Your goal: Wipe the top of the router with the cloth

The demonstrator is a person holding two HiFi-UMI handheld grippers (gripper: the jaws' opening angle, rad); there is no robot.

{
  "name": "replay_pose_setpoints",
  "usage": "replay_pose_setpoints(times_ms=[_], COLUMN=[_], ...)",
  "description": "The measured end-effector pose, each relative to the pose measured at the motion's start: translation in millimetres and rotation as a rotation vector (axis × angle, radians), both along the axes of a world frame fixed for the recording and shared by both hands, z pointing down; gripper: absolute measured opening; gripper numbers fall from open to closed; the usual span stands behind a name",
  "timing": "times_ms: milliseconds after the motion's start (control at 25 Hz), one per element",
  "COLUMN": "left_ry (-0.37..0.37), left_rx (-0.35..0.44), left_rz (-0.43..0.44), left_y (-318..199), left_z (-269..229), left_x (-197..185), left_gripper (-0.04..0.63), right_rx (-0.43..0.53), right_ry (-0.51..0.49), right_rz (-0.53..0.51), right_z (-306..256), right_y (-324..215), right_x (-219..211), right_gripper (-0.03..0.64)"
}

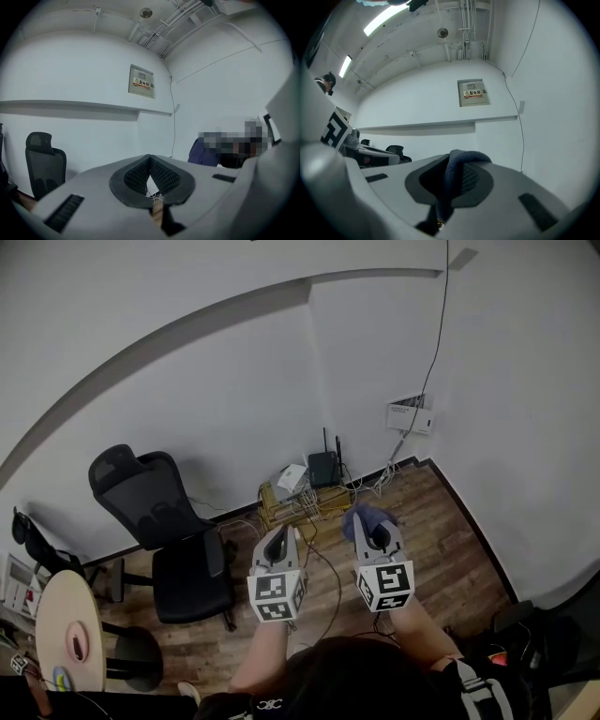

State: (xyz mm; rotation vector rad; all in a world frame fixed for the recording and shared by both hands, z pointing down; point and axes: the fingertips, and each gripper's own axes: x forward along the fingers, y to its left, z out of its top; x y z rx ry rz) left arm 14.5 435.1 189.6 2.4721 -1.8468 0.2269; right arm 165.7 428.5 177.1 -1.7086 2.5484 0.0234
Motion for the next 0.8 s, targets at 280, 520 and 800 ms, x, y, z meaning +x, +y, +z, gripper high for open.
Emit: replay_pose_setpoints(times_ms=[280,520,800], left_ry=[0.047,0.054,0.023], left_rx=[0.012,-0.036,-0.005], left_rz=[-0.032,0.001,0.08], left_y=[11,3,-50], left_z=[6,27,33], left_x=[32,45,62], left_gripper=[-0.003,-0.003,-0.003], right_rx=[-0.016,-0.038,-0.036], right_ry=[0.001,0.011,0.053], right_rz=[-0.025,-0.015,0.047], right_z=[13,25,34], right_y=[11,5,-40], right_x=[33,40,51], right_gripper=[0.014,0.015,0.014])
